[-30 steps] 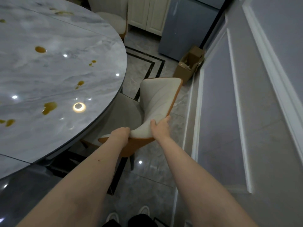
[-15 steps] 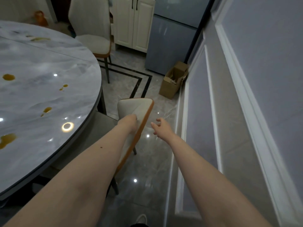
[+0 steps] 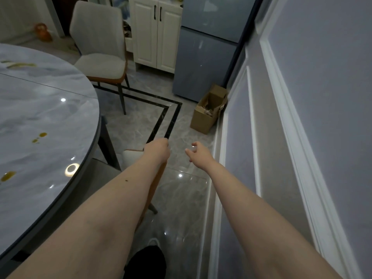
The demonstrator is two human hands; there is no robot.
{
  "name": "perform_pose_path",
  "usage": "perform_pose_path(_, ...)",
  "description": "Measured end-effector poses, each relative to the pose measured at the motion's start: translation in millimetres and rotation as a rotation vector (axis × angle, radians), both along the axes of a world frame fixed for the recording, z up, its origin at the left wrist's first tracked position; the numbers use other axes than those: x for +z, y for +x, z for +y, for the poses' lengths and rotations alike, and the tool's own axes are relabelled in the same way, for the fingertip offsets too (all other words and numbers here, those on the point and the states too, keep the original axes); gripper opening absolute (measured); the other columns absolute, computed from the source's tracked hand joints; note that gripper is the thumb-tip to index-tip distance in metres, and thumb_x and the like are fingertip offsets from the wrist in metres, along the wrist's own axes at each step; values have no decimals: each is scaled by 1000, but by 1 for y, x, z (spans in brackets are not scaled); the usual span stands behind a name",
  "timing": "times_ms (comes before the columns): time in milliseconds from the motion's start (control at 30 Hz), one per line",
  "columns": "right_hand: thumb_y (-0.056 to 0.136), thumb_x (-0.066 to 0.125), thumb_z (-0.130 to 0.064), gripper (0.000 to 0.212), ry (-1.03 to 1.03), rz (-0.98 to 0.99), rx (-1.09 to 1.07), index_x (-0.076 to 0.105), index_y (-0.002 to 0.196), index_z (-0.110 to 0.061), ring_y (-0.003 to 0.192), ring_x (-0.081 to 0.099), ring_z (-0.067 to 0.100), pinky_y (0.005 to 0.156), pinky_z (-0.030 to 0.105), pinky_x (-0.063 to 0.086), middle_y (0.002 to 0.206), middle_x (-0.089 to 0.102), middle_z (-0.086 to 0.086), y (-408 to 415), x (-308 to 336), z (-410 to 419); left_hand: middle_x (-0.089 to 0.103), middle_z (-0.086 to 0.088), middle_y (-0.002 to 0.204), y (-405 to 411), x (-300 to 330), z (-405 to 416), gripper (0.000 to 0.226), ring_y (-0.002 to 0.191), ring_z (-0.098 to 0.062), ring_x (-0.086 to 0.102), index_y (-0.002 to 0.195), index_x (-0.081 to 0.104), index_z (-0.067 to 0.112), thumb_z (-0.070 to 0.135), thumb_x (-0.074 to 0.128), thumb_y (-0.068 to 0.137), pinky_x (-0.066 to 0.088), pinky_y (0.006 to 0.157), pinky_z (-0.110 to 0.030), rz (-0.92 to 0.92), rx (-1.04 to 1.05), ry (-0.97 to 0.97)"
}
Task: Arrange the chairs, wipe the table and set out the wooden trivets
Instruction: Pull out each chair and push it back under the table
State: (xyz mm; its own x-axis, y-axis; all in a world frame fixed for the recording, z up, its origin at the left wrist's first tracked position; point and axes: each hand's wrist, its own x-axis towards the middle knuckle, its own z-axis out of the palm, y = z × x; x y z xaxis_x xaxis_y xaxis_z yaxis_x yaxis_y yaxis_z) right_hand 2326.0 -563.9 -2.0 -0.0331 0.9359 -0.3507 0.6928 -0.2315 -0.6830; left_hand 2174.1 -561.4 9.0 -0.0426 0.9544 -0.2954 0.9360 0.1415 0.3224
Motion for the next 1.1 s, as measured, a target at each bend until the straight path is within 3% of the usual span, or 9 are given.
perform_pose_path(167,97,50,-33,54,-55,-16,36,32,142,-9,110,58,25,88,32,45,123,58,15,-5,-10,71,56,-11,121,-8,-17,73,31,109,-30,55,122,53,10,25,41,98,45,90,-38,-68,28,-31)
perform_pose_path(500,97,51,-29,52,-83,-75,226,34,142,-9,111,57,26,92,35,48,123,58,14,-50,-15,226,58,-10,120,-52,-29,207,31,108,-27,56,121,54,11,27,46,96,44,86,-34,-103,172,-146)
perform_pose_path(600,97,51,-25,51,-66,-71,300,34,142,-9,88,57,15,72,21,45,103,60,8,-56,-16,272,56,-12,123,-58,-35,243,31,112,-28,54,123,53,9,24,47,96,43,89,-33,-138,213,-180)
perform_pose_path(667,97,52,-23,52,-59,-80,347,33,142,-7,79,53,10,64,18,41,101,62,10,-57,-18,307,55,-12,125,-58,-37,269,32,114,-29,53,123,54,9,24,47,96,42,90,-34,-123,230,-193)
perform_pose_path(800,97,52,-21,53,-32,-61,419,32,143,-4,95,55,16,85,24,42,112,61,11,-49,-9,385,54,-14,128,-51,-36,342,34,114,-30,53,124,54,7,26,46,96,44,93,-37,-95,297,-182)
perform_pose_path(967,96,52,-21,48,-28,-98,480,37,139,-7,110,56,24,88,26,43,122,57,14,-26,0,476,54,-13,128,-25,-24,423,35,115,-30,53,125,53,8,26,47,96,45,96,-38,-122,320,-160)
perform_pose_path(1100,95,52,-24,53,-30,-114,497,34,142,-7,106,57,23,85,26,45,124,57,15,-31,-3,544,53,-12,129,-31,-21,482,35,117,-30,52,125,53,9,27,47,96,44,98,-39,-98,325,-144)
